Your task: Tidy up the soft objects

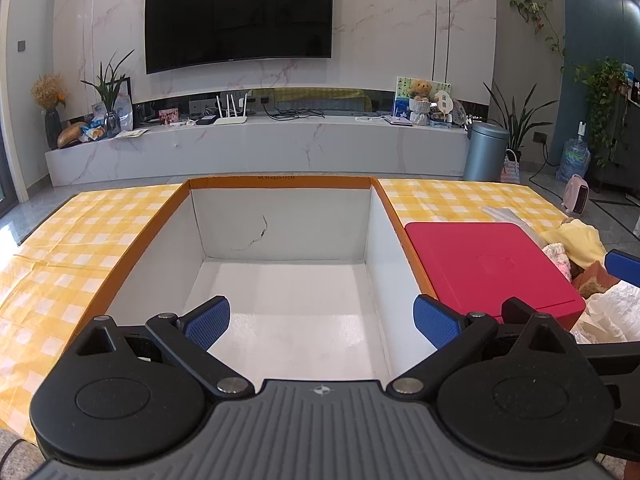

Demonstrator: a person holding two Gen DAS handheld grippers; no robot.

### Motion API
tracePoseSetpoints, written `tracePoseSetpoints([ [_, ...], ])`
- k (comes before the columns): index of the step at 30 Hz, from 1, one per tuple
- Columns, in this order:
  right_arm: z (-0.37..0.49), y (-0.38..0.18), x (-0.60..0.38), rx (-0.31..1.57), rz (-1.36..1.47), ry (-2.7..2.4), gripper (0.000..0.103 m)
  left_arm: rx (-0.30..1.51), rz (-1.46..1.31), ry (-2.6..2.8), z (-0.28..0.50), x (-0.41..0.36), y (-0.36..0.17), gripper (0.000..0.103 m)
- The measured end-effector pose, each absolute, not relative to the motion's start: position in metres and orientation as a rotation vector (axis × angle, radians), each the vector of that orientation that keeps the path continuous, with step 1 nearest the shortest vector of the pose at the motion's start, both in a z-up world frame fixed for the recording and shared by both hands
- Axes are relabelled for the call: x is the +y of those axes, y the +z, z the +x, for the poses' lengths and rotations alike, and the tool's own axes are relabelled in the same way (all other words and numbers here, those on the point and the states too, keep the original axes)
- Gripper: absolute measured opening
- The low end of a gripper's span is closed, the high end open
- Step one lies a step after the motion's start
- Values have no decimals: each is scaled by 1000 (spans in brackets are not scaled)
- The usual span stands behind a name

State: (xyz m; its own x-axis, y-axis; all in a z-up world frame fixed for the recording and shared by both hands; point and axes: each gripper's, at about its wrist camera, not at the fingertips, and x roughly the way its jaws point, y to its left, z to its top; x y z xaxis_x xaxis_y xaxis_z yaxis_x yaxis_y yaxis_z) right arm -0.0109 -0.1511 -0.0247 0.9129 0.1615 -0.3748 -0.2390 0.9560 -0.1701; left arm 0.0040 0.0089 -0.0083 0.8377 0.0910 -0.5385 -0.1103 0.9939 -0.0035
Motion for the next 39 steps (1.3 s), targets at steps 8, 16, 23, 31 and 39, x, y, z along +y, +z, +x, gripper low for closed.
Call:
tracePoseSetpoints([
  [8,-12,-25,-149,372,-219,206,100,573,-37,103,3,9,-8,103],
  [16,-12,-24,-149,371,-198,202,100,585,-18,112,3,6,-3,103],
  [23,-20,-8,-157,327,-196,183,100,575,-5,92,1,-3,15,103],
  [31,-31,20,-180,314,-231,84,100,603,-2,28,2,-23,36,103],
  [39,-23,64,-255,388,-208,-88,100,627,18,-32,6,-46,55,103],
])
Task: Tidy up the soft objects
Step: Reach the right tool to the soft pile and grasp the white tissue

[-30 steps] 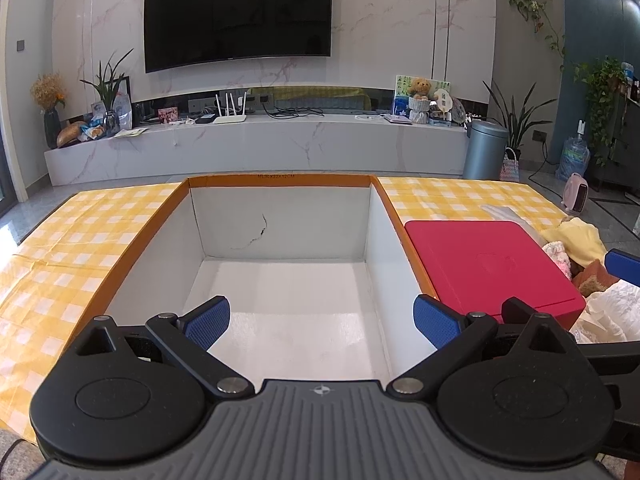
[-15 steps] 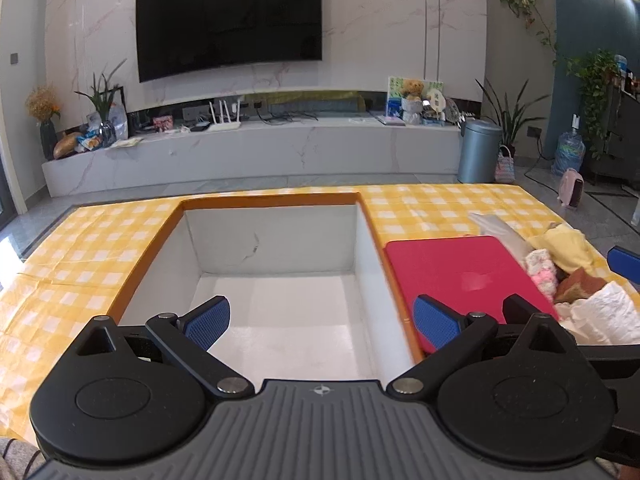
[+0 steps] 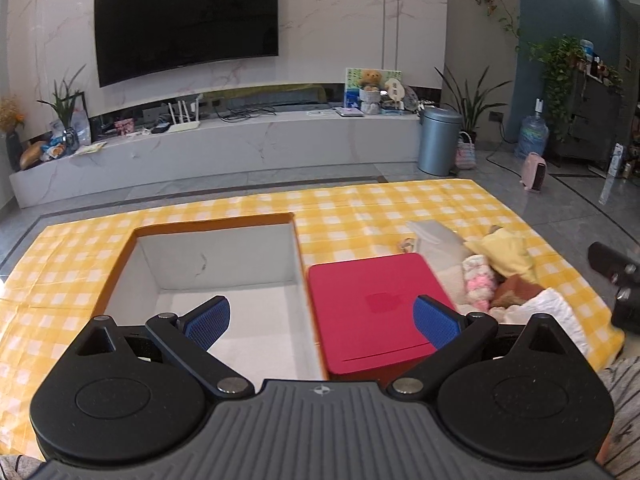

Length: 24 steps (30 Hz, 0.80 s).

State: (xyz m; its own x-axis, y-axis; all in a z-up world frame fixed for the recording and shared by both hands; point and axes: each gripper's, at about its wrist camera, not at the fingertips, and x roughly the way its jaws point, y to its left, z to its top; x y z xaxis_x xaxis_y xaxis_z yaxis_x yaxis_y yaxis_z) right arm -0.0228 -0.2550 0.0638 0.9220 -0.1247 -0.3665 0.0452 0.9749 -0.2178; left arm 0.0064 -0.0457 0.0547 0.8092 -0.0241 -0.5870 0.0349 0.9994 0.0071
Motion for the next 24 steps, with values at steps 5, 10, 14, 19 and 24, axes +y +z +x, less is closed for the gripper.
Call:
tracePoseSetpoints([
  [5,4,66,-300,553,-124,-128,100,671,2,-98,13,-52,58,103],
  [10,48,32,-321,858,-27,-132,100,693,-50,-139,17,-56,60,103],
  [14,58,-2,-308,925,-87,-91,100,703,-41,-146,11,-57,58,103],
  [19,62,-36,-301,982,-85,-43,99,694,-19,-132,2,-54,58,103],
  [24,80,-60,-292,1053,-139,-58,76,686,-44,-105,3,-47,52,103],
])
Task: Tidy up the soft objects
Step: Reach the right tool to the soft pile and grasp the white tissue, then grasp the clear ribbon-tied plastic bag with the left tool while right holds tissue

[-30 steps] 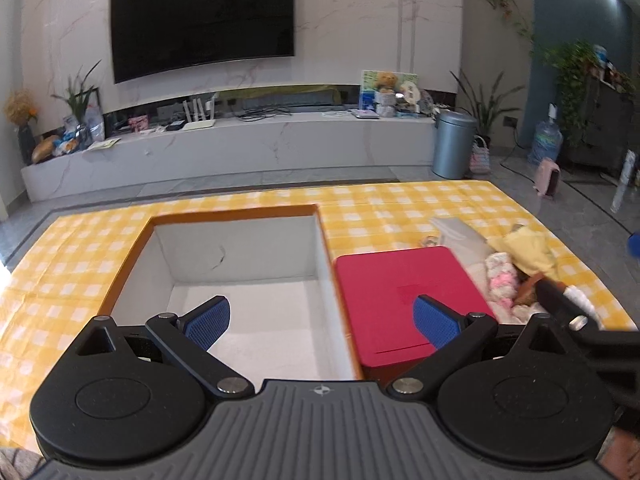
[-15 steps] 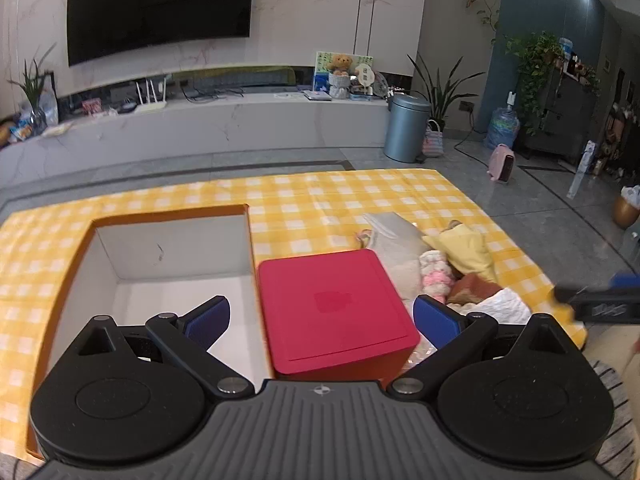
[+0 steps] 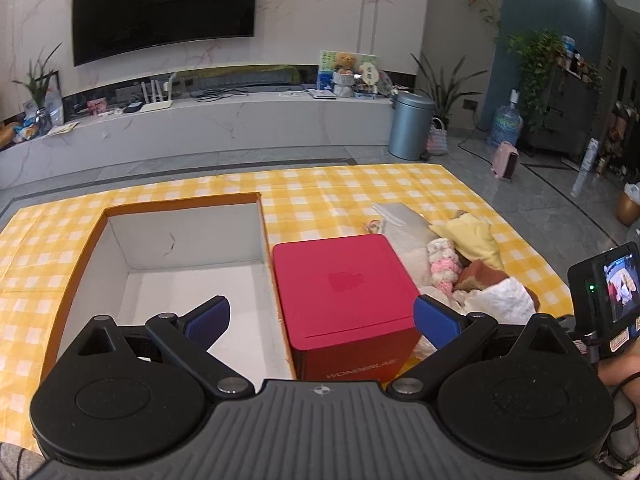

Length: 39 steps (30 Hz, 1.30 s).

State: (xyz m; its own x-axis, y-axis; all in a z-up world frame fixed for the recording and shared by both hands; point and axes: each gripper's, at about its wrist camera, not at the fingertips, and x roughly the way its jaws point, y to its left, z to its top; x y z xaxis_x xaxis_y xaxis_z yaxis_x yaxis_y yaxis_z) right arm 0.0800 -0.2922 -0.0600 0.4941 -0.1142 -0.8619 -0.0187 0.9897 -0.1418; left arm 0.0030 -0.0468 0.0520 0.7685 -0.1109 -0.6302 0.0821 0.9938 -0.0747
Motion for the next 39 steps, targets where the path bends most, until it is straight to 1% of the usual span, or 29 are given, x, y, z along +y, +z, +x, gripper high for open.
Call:
tracePoseSetpoints([
  [3,90,-66,-289,1056,-113,-35,75,709,-37,-101,8,-48,48,103],
  [4,92,-70,-287,1065,-116,-35,69,712,-30,-104,8,-49,48,103],
  [5,92,-73,-286,1070,-133,-39,50,712,-22,-106,8,-50,49,103],
  [7,87,-74,-285,1061,-172,-51,22,708,-8,-107,6,-53,51,103],
  [10,73,-65,-295,1027,-83,48,19,701,11,-119,6,-57,53,103],
  [13,68,-63,-298,1023,-41,76,19,712,37,-135,10,-64,51,103],
  [16,74,-66,-295,1034,-42,63,31,740,63,-173,16,-78,49,103],
  [20,78,-70,-286,1034,-73,71,39,778,101,-248,25,-99,46,103],
  [21,79,-71,-285,1035,-73,69,42,785,116,-257,26,-105,45,103],
  [23,82,-72,-286,1025,-42,65,59,793,155,-264,27,-114,44,103],
  [24,83,-73,-286,1017,-22,57,63,794,174,-264,25,-119,44,103],
  [25,86,-75,-285,1007,-12,45,69,793,191,-259,25,-122,44,103],
  [26,88,-76,-284,997,-17,31,72,788,205,-254,24,-124,45,103],
  [27,90,-79,-282,1003,-30,26,72,782,215,-249,23,-125,46,103],
  [28,93,-82,-281,1014,-43,30,70,778,227,-247,23,-127,47,103],
  [30,93,-83,-279,1010,-65,14,56,777,245,-240,23,-129,48,103],
  [32,91,-80,-282,998,-57,9,36,779,248,-226,24,-130,49,103],
  [33,89,-79,-285,992,-44,13,32,783,244,-225,26,-131,50,103],
  [34,88,-77,-287,985,-32,12,25,789,237,-233,29,-133,50,103],
  [35,86,-76,-290,979,-15,10,23,799,226,-249,32,-135,50,103],
  [39,80,-69,-301,941,33,-46,19,900,200,-326,56,-151,44,103],
])
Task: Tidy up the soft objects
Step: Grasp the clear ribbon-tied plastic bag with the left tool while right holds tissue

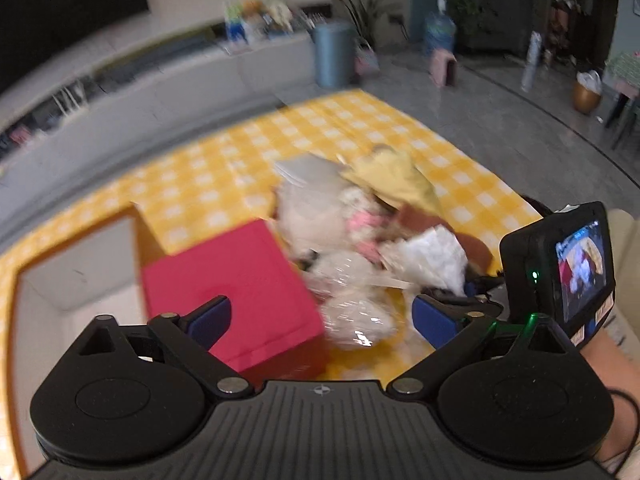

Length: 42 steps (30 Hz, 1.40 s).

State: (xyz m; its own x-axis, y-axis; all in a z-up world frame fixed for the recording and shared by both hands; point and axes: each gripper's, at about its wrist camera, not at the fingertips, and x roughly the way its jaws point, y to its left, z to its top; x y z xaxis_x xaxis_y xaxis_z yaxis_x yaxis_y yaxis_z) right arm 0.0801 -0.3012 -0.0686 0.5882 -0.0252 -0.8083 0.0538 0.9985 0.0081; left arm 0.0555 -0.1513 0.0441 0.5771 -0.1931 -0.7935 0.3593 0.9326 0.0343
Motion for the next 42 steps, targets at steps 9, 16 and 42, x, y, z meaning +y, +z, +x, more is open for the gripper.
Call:
tracePoseSetpoints([
  [9,81,-68,-318,942,156,-29,19,1015,261,-385,108,-186,19,103],
  [16,74,-66,-321,924,187,-24,19,1016,376,-354,130,-207,5,98],
  [42,70,-66,-330,931,241,25,21,1284,549,-203,162,-261,-58,72],
])
